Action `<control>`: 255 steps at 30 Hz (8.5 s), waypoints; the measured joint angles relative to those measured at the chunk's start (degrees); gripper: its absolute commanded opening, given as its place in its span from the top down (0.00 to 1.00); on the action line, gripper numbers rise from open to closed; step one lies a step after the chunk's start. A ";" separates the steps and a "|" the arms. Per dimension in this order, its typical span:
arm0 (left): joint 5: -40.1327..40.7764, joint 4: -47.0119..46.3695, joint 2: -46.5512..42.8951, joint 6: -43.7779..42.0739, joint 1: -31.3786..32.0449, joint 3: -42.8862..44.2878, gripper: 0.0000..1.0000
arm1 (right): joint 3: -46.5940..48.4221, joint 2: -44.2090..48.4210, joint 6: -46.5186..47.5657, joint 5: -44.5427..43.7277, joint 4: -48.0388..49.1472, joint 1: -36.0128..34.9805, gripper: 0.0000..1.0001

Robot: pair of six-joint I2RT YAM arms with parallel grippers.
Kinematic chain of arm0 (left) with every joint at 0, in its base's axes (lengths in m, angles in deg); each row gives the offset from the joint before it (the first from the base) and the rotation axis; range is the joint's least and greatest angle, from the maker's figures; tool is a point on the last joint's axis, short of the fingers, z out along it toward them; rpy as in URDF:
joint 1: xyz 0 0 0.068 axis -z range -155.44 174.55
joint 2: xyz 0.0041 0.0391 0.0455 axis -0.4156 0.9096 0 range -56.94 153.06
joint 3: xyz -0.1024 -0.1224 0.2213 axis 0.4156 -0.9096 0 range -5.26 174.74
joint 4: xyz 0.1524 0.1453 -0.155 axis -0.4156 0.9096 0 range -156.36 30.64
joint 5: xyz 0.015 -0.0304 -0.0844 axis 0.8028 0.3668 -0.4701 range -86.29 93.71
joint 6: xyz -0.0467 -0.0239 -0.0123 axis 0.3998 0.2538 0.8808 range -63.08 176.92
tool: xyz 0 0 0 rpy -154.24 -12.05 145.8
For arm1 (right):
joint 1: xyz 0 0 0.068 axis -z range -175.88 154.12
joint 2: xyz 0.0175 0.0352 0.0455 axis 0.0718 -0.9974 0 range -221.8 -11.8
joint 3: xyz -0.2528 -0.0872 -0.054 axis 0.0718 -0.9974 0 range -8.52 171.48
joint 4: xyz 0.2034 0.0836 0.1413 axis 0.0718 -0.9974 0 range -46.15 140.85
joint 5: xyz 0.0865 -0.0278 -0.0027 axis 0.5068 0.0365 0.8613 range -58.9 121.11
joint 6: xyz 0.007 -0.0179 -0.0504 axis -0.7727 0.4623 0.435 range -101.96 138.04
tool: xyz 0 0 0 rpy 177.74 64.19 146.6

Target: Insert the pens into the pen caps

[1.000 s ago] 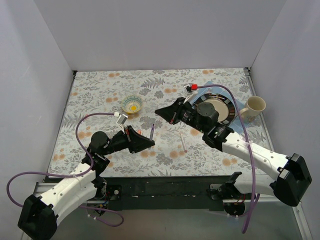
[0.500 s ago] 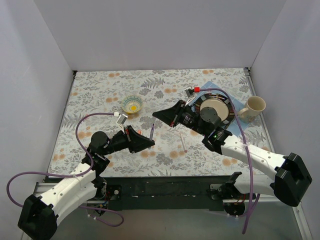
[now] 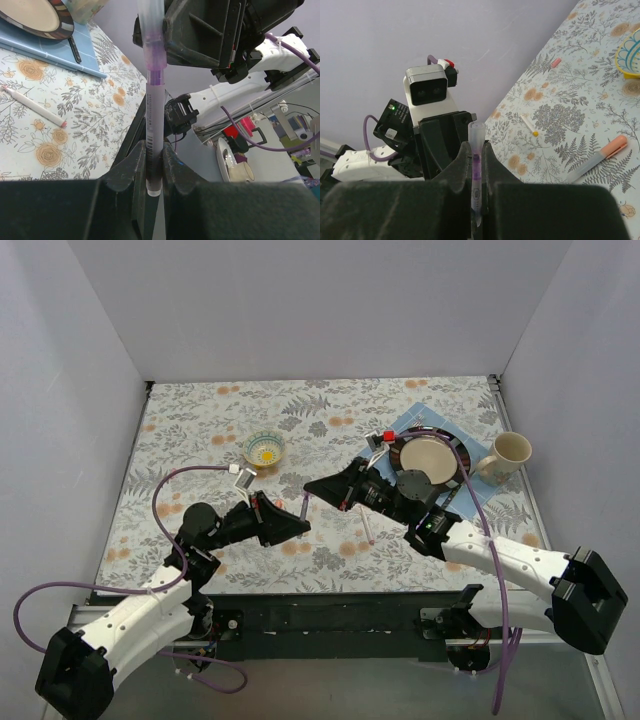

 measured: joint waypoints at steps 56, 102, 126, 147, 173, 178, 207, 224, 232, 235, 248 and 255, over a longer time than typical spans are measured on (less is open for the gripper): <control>11.89 2.69 10.73 -13.77 -0.33 14.75 1.00 | -10.36 5.29 11.04 -29.35 -2.97 -26.01 0.86; -1.73 15.89 4.68 -17.66 1.20 12.31 1.00 | 17.84 -2.49 25.14 -12.50 -25.42 -8.57 0.99; 2.45 25.83 7.34 -18.67 1.79 14.56 1.00 | 1.22 -0.55 18.21 -22.67 -4.68 -11.91 0.99; 3.37 33.22 6.51 -22.45 -6.67 19.41 1.00 | 5.70 6.67 15.78 -27.65 -24.85 -18.03 0.13; 38.21 56.22 40.94 -10.99 11.15 26.77 0.91 | -3.63 26.21 15.04 -39.10 -39.89 -17.75 0.08; 42.64 59.69 47.54 -10.62 12.39 32.06 0.86 | -3.65 26.21 14.78 -38.03 -39.87 -17.75 0.08; 53.46 68.24 52.72 -12.13 15.45 44.70 0.57 | -4.37 28.02 14.36 -37.38 -39.80 -17.75 0.08; 55.10 61.79 41.51 -24.22 -28.52 53.59 0.47 | -8.28 33.75 16.15 -35.19 -37.94 -17.75 0.09; 52.76 58.80 46.21 -26.47 -41.55 52.92 0.53 | -9.11 36.59 19.21 -34.47 -37.70 -17.75 0.08; 47.65 59.12 49.20 -28.35 -42.10 52.70 0.49 | -9.44 36.44 20.55 -34.84 -37.64 -17.75 0.10; 15.63 51.95 29.03 -26.93 -41.18 31.76 0.43 | -3.50 13.77 28.17 -36.20 -50.62 -3.69 0.33; -2.23 40.92 18.36 -21.07 -39.10 22.49 0.41 | -3.34 1.36 30.95 -24.13 -49.68 5.11 0.46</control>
